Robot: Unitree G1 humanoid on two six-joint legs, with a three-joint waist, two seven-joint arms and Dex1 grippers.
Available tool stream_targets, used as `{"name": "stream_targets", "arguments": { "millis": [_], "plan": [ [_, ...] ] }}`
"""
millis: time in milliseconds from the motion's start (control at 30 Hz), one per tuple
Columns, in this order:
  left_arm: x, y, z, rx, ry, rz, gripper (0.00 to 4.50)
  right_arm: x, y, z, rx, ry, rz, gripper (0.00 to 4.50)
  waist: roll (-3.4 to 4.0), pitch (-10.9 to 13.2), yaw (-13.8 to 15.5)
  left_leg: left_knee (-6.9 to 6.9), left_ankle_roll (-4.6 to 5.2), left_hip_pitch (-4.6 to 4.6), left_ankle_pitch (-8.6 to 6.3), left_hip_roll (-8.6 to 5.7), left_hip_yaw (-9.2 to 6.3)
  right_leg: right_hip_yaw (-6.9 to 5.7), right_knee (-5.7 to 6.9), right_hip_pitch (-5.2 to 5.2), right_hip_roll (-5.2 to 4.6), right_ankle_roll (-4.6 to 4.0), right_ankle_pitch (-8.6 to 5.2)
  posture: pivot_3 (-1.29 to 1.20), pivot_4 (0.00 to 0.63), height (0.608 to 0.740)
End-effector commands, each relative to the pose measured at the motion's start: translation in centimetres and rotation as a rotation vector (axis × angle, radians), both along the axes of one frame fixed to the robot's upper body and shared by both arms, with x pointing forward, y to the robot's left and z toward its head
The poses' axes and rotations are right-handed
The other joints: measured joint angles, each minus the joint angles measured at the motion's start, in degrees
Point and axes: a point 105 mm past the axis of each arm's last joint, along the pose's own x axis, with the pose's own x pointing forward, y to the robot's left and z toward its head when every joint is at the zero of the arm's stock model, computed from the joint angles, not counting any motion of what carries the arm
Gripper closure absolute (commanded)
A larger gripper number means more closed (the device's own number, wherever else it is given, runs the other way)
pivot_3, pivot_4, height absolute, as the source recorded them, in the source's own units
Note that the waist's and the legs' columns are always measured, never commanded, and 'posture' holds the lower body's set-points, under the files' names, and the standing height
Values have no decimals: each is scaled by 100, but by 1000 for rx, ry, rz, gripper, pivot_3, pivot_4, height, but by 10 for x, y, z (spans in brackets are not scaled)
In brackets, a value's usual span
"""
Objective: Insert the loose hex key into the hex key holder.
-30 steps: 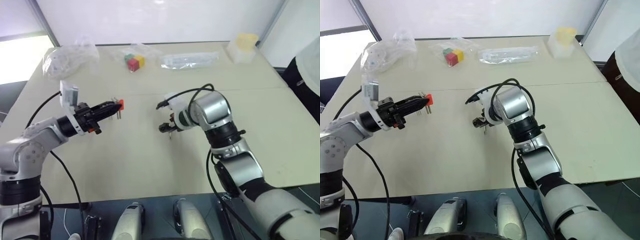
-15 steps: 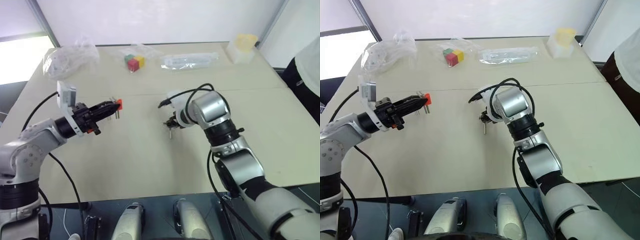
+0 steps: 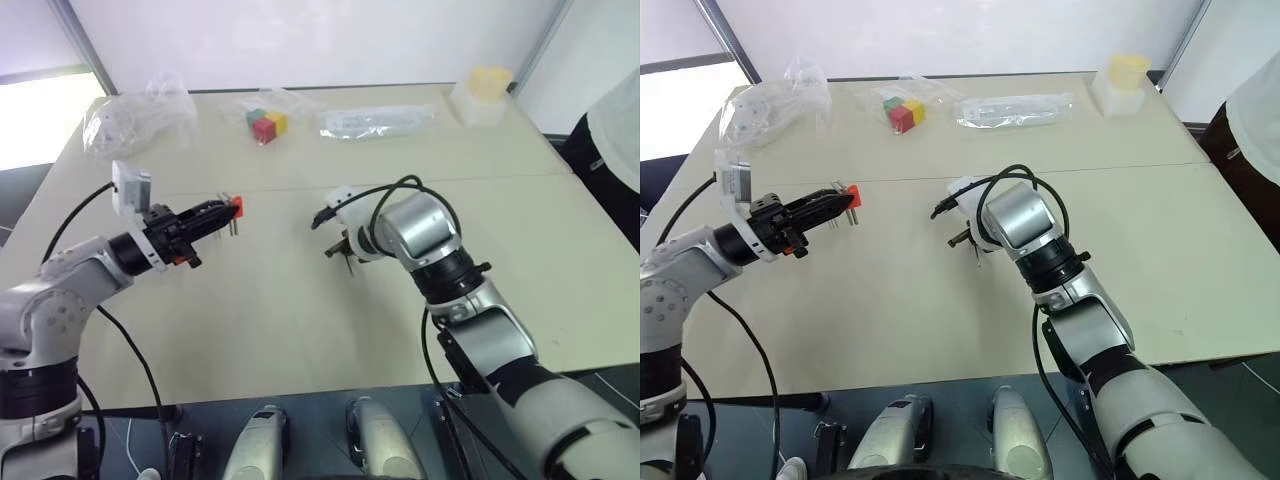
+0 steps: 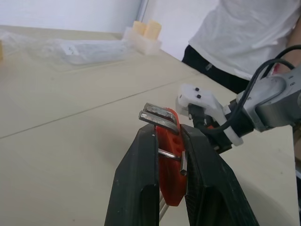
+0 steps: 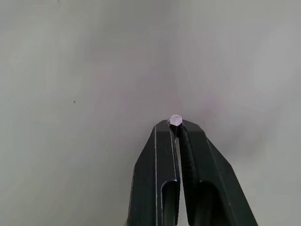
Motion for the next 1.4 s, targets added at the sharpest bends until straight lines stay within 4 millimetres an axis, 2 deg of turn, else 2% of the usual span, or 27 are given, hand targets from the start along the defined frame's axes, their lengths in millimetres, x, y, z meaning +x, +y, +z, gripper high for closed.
{"name": "stream_targets", "arguments": {
  "millis": [33,67,167,233,267,333,367,533,633,733,867,1033,1400],
  "plan": [
    [-7,-10,13,-10,-66,-35,4279,28,-3,54,90,-301,-21,4469,0,0,4,0,0,-1,0,0,0,0,0,0,0,0,0,0,150,740],
    [-8,-12,12,-12,-64,-44,4279,33,-5,61,106,-345,-37,4469,0,0,4,0,0,-2,0,0,0,0,0,-1,0,0,0,0,150,740],
    [-9,-21,9,-20,-54,-73,4279,47,-10,99,168,-598,-51,4469,-1,0,4,-2,0,-3,0,-1,2,0,-2,-3,-1,0,0,0,150,740],
    [-10,-23,8,-22,-52,-82,4279,51,-13,110,185,-679,-73,4469,-1,0,5,-3,-1,-4,0,-1,4,0,-2,-3,-2,0,0,0,150,740],
    [-8,-25,7,-27,-49,-87,4279,51,-14,124,235,-756,-81,4469,-1,-1,4,-3,-1,-5,0,-1,4,0,-2,-4,-2,0,0,0,150,740],
    [0,-28,4,-40,-39,-82,4279,47,-12,154,435,-859,-94,4469,0,0,4,-3,-1,-6,1,0,3,0,-1,-5,-1,0,0,0,150,740],
    [4,-28,4,-52,-35,-75,4279,44,-11,163,534,-870,-93,4469,-1,0,3,-2,-1,-6,1,0,3,1,0,-5,-1,0,0,0,150,740],
    [23,-29,10,-82,-47,-53,4279,15,12,186,866,-899,78,4469,0,0,-3,-1,-2,-3,1,3,1,0,7,-5,6,0,0,0,150,740],
    [31,-30,16,-89,-64,-52,4279,-4,25,195,994,-920,201,4469,0,0,-1,-1,-1,-3,1,5,-1,0,9,-6,8,0,0,0,150,740],
    [37,-31,23,-93,-80,-56,4279,-16,31,202,1026,-999,269,4469,0,0,3,1,-2,-4,2,3,0,0,10,-5,4,1,1,0,150,740],
    [42,-33,29,-96,-94,-63,4279,-12,34,202,912,-1170,186,4469,0,0,2,3,-9,-3,5,1,-2,0,15,-7,4,2,1,0,150,740],
    [42,-38,37,-111,-103,-84,4279,-18,49,200,794,-1335,170,4469,0,0,-10,-1,-24,-2,14,1,-2,2,27,-17,3,1,1,0,150,740],
    [42,-38,55,-133,-123,-89,4279,-33,66,201,778,-1443,222,4469,-1,0,0,4,-56,-2,41,1,-4,6,81,-38,6,-7,4,0,150,740]
  ]
}}
